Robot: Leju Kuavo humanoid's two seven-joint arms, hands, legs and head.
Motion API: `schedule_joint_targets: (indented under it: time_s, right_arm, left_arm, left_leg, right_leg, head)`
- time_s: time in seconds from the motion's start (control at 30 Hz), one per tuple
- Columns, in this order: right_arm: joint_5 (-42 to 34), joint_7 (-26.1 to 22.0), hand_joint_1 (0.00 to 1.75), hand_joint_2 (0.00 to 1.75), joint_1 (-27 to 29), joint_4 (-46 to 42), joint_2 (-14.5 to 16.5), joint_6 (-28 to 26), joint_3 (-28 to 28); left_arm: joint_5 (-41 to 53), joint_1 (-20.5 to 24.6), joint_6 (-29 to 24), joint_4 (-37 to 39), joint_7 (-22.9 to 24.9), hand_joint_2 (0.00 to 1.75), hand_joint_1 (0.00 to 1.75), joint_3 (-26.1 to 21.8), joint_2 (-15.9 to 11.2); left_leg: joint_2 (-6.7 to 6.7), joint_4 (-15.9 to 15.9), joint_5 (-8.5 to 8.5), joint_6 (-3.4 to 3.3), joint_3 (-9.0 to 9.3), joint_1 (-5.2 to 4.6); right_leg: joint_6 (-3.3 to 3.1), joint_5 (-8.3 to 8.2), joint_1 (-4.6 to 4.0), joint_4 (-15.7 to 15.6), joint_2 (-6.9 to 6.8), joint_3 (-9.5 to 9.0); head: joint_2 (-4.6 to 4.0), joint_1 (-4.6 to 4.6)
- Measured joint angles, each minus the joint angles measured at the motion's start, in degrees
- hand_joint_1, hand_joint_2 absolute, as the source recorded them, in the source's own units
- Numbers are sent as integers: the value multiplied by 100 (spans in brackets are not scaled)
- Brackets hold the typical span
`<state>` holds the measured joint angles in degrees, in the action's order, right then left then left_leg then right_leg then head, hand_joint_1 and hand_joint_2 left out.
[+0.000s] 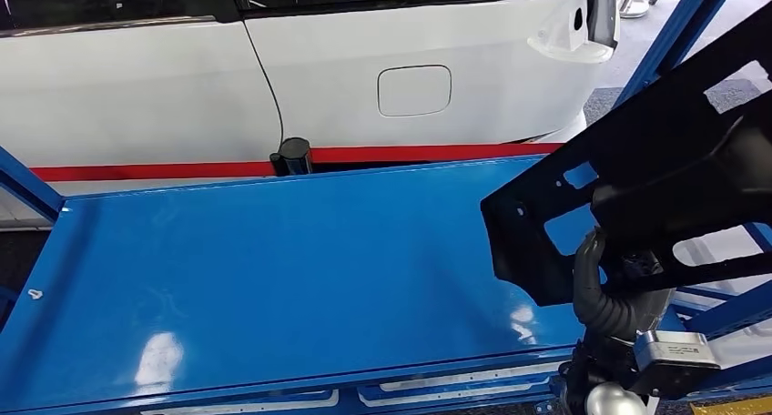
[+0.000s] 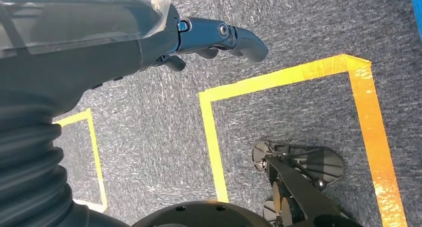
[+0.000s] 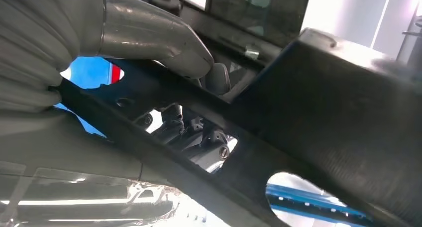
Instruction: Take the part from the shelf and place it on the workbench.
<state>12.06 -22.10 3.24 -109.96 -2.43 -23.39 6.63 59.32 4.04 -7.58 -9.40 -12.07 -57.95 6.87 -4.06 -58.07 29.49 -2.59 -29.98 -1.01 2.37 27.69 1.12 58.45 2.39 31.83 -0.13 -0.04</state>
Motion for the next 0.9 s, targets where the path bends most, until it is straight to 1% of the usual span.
schedule_joint_targets:
  time_s: [0.03,0.07,0.1,0.13,0.17,0.2,0.23,0.27,0.3,0.33,0.37,0.4,0.43,0.5,0.53,0.57,0.6,0.63,0.67,0.7,0.73,0.77,0.8,0.83,0.87,0.9]
  right_arm:
    - [0,-1,175,175,1,-9,-1,0,1]
    - [0,-2,175,175,-5,-21,-2,0,2]
    - [0,-4,175,175,-11,-32,-2,0,4]
    - [-1,-6,175,175,-15,-37,-4,-1,7]
    - [-2,-8,175,175,-14,-39,-5,-2,10]
    - [-3,-10,175,175,-4,-39,-8,-6,12]
    - [-4,-10,175,175,9,-39,-11,-14,12]
    - [-5,-10,175,175,21,-39,-13,-26,12]
    - [-6,-10,175,175,28,-39,-15,-41,12]
    - [-7,-10,175,175,32,-39,-16,-55,12]
    - [-8,-10,175,175,33,-38,-17,-66,12]
    - [-9,-11,175,175,37,-42,-17,-74,13]
    - [-10,-13,175,175,43,-45,-18,-81,13]
    - [-11,-17,175,175,52,-53,-20,-96,12]
    - [-13,-18,175,175,51,-54,-20,-102,11]
    - [-13,-19,175,175,47,-55,-17,-104,11]
    - [-13,-19,175,175,45,-56,-14,-105,11]
    - [-12,-19,175,175,44,-57,-11,-106,12]
    - [-11,-19,175,175,44,-57,-9,-107,12]
    - [-11,-19,175,175,45,-56,-9,-107,12]
    - [-11,-19,175,175,47,-56,-9,-107,12]
    - [-11,-19,175,175,47,-55,-9,-108,12]
    - [-11,-19,175,175,47,-55,-9,-111,12]
    - [-11,-19,175,175,47,-55,-10,-117,12]
    - [-11,-19,175,175,47,-56,-10,-125,12]
    - [-11,-19,175,175,47,-56,-11,-133,11]
  left_arm:
    - [0,0,0,0,-1,175,0,-4,0]
    - [0,-2,0,0,-1,175,0,-8,1]
    - [-1,-3,0,0,0,175,0,-12,3]
    - [-2,-6,0,1,-1,175,0,-14,4]
    - [-4,-10,0,1,-1,175,0,-16,6]
    - [-5,-12,1,2,-1,175,0,-19,8]
    - [-7,-16,2,2,-1,175,0,-20,10]
    - [-8,-18,5,2,1,175,0,-22,12]
    - [-11,-20,13,2,3,175,0,-24,13]
    - [-21,-20,21,2,4,175,0,-25,14]
    - [-34,-19,29,1,6,175,0,-27,10]
    - [-48,-17,35,1,9,175,0,-31,8]
    - [-61,-15,37,0,13,175,0,-34,5]
    - [-77,-16,42,0,20,175,0,-41,3]
    - [-84,-19,43,0,21,175,0,-44,2]
    - [-91,-20,44,0,22,175,0,-48,1]
    - [-99,-18,44,0,22,175,0,-53,0]
    - [-106,-15,46,0,22,175,0,-60,0]
    - [-110,-12,48,0,22,175,0,-67,-2]
    - [-111,-11,50,0,22,175,0,-74,-3]
    - [-111,-11,52,0,22,175,0,-82,-4]
    - [-111,-12,54,0,22,175,0,-90,-5]
    - [-113,-12,58,0,22,175,0,-101,-5]
    - [-118,-12,66,-1,22,175,0,-110,-6]
    - [-125,-6,77,-1,22,175,0,-118,-8]
    - [-134,0,87,-2,22,175,0,-123,-10]
  left_leg:
    - [12,41,-28,-23,18,16]
    - [29,86,-62,-52,37,41]
    - [50,130,-95,-76,53,71]
    - [75,153,-117,-89,62,93]
    - [94,156,-125,-97,58,106]
    - [112,155,-125,-95,53,116]
    - [124,152,-122,-87,51,128]
    - [131,149,-116,-71,53,145]
    - [130,144,-106,-44,61,167]
    - [126,133,-90,-5,70,189]
    - [119,114,-67,44,71,197]
    - [109,89,-47,96,64,201]
    - [100,71,-39,147,50,196]
    - [79,67,-56,229,16,201]
    - [85,65,-52,260,4,214]
    - [127,15,1,281,-26,224]
    - [190,-138,130,298,-98,229]
    - [261,-410,325,310,-220,232]
    - [322,-776,551,320,-389,229]
    - [349,-1155,750,327,-557,229]
    - [358,-1426,861,329,-669,229]
    - [362,-1508,863,322,-680,229]
    - [365,-1349,757,305,-562,228]
    - [373,-1004,589,280,-338,227]
    - [389,-578,446,251,-81,222]
    - [404,-224,326,231,117,207]
  right_leg:
    - [12,5,-2,12,-18,12]
    - [16,46,-14,87,-51,61]
    - [9,132,-27,268,-88,161]
    - [-5,263,-26,567,-127,318]
    - [-15,414,-26,947,-146,516]
    - [-6,533,-10,1314,-154,706]
    - [27,580,12,1545,-161,831]
    - [87,533,37,1558,-168,849]
    - [166,398,67,1334,-174,749]
    - [251,213,99,929,-178,556]
    - [313,61,118,529,-170,352]
    - [323,-50,127,225,-156,205]
    - [300,-105,123,64,-143,129]
    - [193,-130,95,47,-131,143]
    - [144,-144,101,51,-143,162]
    - [93,-162,108,47,-158,179]
    - [32,-182,117,36,-179,200]
    - [-27,-205,119,29,-204,229]
    - [-75,-227,102,29,-228,266]
    - [-117,-253,83,30,-255,308]
    - [-142,-282,64,32,-279,351]
    - [-155,-313,47,33,-297,392]
    - [-153,-348,35,33,-310,431]
    - [-141,-384,27,34,-318,465]
    - [-122,-423,22,36,-325,489]
    - [-97,-458,3,37,-332,503]
  head:
    - [0,0]
    - [0,3]
    - [0,10]
    - [0,15]
    - [0,21]
    - [0,22]
    - [0,21]
    - [0,21]
    - [0,20]
    - [0,22]
    - [0,30]
    - [0,39]
    - [0,43]
    - [0,43]
    - [0,39]
    - [0,36]
    - [0,22]
    - [0,8]
    - [0,-8]
    - [0,-18]
    - [0,-20]
    - [0,-21]
    - [0,-21]
    - [0,-22]
    - [0,-23]
    - [0,-17]
